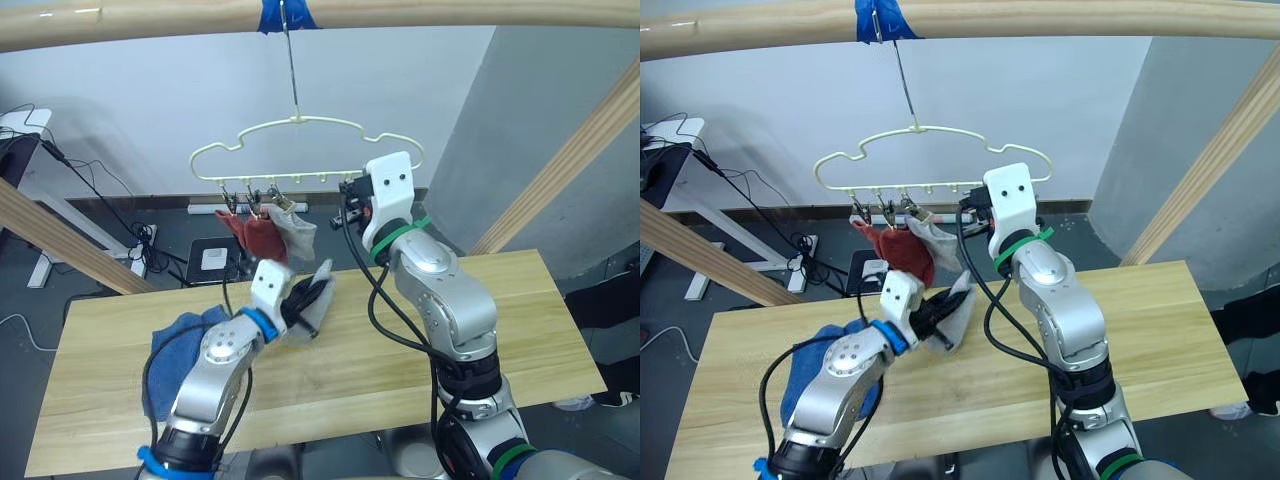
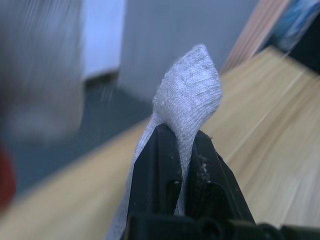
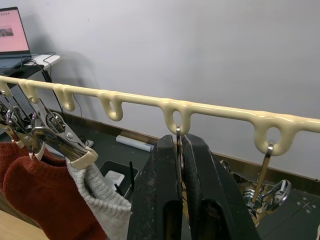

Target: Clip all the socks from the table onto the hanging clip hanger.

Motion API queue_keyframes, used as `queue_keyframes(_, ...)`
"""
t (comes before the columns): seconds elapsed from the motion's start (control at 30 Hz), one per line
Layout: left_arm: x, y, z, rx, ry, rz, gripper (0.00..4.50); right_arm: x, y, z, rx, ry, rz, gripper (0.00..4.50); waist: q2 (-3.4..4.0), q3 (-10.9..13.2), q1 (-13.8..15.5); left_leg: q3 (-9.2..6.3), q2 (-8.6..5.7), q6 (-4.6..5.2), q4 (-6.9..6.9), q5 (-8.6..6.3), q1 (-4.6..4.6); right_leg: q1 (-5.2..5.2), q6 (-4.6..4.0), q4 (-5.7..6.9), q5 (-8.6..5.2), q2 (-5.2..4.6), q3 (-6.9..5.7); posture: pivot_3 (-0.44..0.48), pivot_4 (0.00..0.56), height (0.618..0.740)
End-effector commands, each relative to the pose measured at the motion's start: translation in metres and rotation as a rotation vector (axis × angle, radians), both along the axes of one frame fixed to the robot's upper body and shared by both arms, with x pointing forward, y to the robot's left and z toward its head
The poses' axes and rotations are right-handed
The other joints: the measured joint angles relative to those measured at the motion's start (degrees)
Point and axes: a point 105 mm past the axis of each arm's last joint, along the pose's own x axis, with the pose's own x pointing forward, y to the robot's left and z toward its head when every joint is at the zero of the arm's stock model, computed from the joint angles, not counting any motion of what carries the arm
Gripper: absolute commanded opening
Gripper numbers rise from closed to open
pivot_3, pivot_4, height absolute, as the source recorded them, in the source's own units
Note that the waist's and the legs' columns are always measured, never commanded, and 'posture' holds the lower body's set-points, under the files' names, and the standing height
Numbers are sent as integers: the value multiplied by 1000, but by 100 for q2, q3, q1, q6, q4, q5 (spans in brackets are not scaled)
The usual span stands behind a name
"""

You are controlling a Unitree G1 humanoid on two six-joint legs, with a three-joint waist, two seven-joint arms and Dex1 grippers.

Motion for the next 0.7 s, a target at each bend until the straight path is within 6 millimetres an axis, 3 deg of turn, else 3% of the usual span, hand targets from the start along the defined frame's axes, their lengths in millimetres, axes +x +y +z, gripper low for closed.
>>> queue_keyframes(0.03, 1, -15, 24, -47, -113, -40, 11, -6, 1, 15, 26, -49, 13, 0, 0, 0, -2, 1, 0, 0, 0, 0, 0, 0, 0, -1, 0, 0, 0, -254, 279, 740)
queue_keyframes(0.47, 26, -22, 24, -163, -52, 21, 11, -6, 0, 15, 29, -46, 11, 0, -1, 0, -74, 4, 0, 1, 1, 0, -4, 1, 2, -6, -1, 5, -3, -272, 278, 740)
queue_keyframes(0.7, 37, -22, 34, -218, -43, 50, 11, -6, 1, 14, 25, -40, 14, 0, -1, 0, -131, 4, 0, 1, 1, 0, -8, 1, 3, -7, -1, 6, -3, -274, 277, 740)
